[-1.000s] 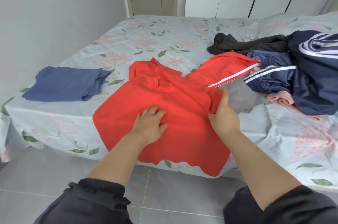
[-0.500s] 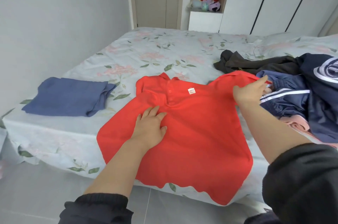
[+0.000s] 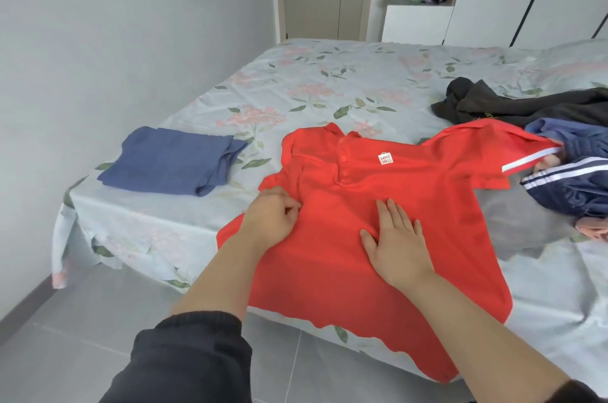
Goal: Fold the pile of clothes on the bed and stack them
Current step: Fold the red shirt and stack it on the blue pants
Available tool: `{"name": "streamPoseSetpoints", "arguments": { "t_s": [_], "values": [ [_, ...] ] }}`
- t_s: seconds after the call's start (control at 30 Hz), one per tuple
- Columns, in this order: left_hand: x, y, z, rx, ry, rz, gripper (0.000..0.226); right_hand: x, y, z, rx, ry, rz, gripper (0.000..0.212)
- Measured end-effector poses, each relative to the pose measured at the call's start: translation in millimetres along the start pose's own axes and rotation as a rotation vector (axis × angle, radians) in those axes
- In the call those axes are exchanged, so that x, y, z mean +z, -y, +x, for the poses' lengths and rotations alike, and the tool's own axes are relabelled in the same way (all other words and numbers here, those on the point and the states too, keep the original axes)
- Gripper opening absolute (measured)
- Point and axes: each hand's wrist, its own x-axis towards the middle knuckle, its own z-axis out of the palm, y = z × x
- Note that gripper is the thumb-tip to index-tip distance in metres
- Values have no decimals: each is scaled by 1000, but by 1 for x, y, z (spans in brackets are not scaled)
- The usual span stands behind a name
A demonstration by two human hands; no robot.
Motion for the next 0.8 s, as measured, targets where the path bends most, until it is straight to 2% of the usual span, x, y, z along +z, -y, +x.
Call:
{"name": "streamPoseSetpoints", "arguments": {
  "t_s": [0.03, 0.1, 0.2, 0.27, 0.3, 0.37, 0.43, 0.53, 0.57, 0.63, 0.7, 0.73, 0.77, 0.8],
  "values": [
    [3, -3, 1, 49, 22, 26, 26, 0, 1, 0, -9, -6, 0, 69],
    [5, -6, 1, 7, -12, -59, 31, 2, 1, 0, -22, -21, -5, 69],
    [3, 2, 6, -156, -317, -2, 36, 3, 0, 0, -26, -38, -7, 68],
    [2, 11, 11, -261, -444, 49, 36, 3, 1, -1, -25, -39, -14, 67],
    [1, 16, 17, -326, -437, -4, 37, 3, 1, -1, -26, -36, -21, 67],
    [3, 22, 30, -495, -314, -147, 46, 1, 3, -1, -28, -26, -34, 67],
    [6, 27, 41, -554, -185, -143, 49, 1, 4, 0, -38, -12, -38, 67],
    [9, 28, 52, -515, -106, -104, 18, 1, 4, 1, -49, 11, -47, 67],
    [8, 28, 55, -518, -114, -155, 21, 1, 4, 2, -50, 18, -54, 67],
    [2, 28, 60, -638, -194, -431, 31, 1, 4, 3, -50, 35, -64, 68],
    [-11, 32, 65, -814, -344, -989, 32, 0, 6, 5, -48, 46, -71, 68],
    [-20, 34, 65, -862, -442, -1275, 28, 0, 6, 6, -46, 45, -73, 68],
    [-30, 38, 64, -861, -567, -1460, 20, 0, 7, 6, -42, 44, -75, 68],
    [-40, 43, 64, -830, -671, -1541, 9, 0, 7, 6, -38, 43, -76, 68]
  ]
}}
